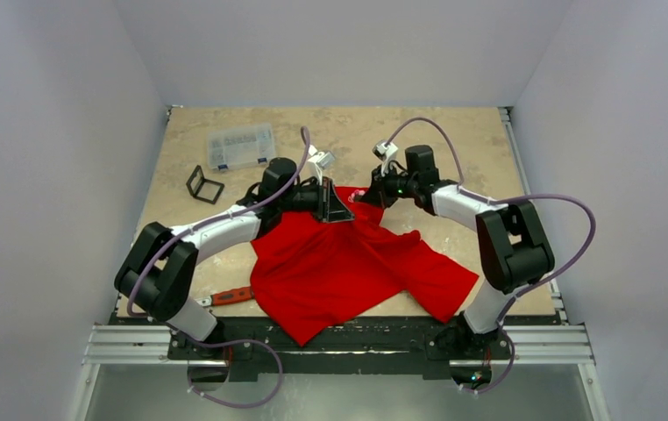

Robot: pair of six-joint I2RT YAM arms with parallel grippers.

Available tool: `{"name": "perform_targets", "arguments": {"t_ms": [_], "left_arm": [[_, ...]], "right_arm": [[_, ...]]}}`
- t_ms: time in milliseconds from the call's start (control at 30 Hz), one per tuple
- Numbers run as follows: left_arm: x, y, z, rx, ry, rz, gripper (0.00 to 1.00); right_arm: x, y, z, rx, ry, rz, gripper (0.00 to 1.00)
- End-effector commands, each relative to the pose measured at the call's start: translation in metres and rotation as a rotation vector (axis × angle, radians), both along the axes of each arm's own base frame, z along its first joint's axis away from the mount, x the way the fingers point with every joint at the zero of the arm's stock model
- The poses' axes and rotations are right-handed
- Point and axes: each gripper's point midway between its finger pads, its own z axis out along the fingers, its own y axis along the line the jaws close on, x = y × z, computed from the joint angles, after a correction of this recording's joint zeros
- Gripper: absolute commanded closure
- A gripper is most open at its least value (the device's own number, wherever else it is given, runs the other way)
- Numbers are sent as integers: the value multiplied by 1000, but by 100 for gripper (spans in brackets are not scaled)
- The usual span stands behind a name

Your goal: Remove the brooch from the garment

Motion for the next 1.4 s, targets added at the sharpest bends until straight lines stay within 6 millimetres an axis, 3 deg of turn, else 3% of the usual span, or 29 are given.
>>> {"name": "perform_targets", "arguments": {"t_ms": [0,133,267,400,700,867,933,1000,1200,1367], "left_arm": [[-11,6,10,-11,-78,-53,100],[-17,12,-9,45,-84,-72,100],[-13,20,-15,96,-171,-63,99],[-13,23,-3,93,-248,-78,61],[-11,60,57,137,-428,-7,25],[-5,78,78,97,-377,74,19],[-11,78,84,68,-387,68,4],[-20,77,92,21,-443,35,0],[-43,82,87,20,-473,-14,0],[-51,54,78,-2,-490,-36,0]], "right_arm": [[34,4,33,15,-116,-21,100],[50,8,67,122,-78,-58,100],[45,8,90,201,-25,-59,100],[29,7,106,289,70,-42,100],[-17,10,148,517,330,46,100],[-43,8,144,531,406,98,100],[-50,7,146,532,411,100,100],[-61,6,145,526,407,120,100],[-99,0,137,483,427,159,100],[-122,3,135,495,408,157,100]]}}
